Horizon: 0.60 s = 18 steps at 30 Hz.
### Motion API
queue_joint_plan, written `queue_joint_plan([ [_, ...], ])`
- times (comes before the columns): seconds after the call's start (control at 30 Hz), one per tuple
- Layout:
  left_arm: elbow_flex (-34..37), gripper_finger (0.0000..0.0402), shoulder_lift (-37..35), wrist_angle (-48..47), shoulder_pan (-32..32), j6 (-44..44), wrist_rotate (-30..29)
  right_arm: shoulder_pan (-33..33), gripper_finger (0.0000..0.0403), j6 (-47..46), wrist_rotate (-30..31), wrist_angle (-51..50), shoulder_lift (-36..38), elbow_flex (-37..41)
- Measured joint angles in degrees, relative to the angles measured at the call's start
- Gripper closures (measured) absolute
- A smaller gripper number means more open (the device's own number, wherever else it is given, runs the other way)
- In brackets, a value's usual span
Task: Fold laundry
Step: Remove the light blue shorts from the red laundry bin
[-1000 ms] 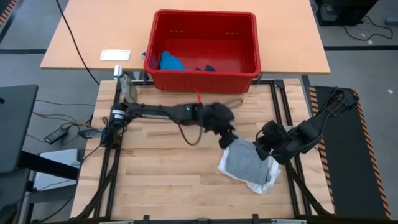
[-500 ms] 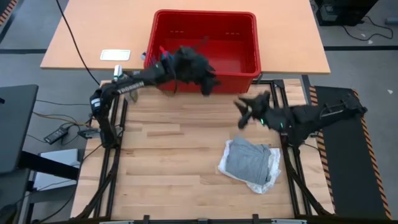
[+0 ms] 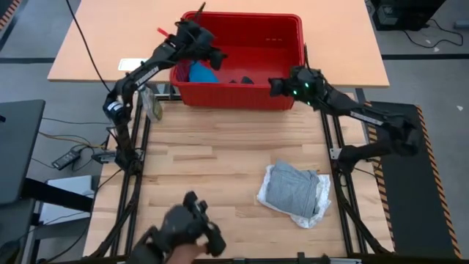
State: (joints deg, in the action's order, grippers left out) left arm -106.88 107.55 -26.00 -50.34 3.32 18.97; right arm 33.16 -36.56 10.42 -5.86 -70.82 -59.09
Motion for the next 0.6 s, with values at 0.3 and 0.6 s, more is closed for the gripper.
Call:
queue_joint_plan([
  [0.3, 0.01, 0.0166, 9.02, -0.97, -3.99, -2.39, 7.44, 9.29, 0.0290, -10.50, -13.42, 10.16, -10.03, 0.00],
  [0.6, 0.06, 0.0166, 11.69, -2.38, -4.71, -2.50, 9.05, 16.70, 0.0290, -3.45, -17.38, 8.81, -19.08, -11.44],
])
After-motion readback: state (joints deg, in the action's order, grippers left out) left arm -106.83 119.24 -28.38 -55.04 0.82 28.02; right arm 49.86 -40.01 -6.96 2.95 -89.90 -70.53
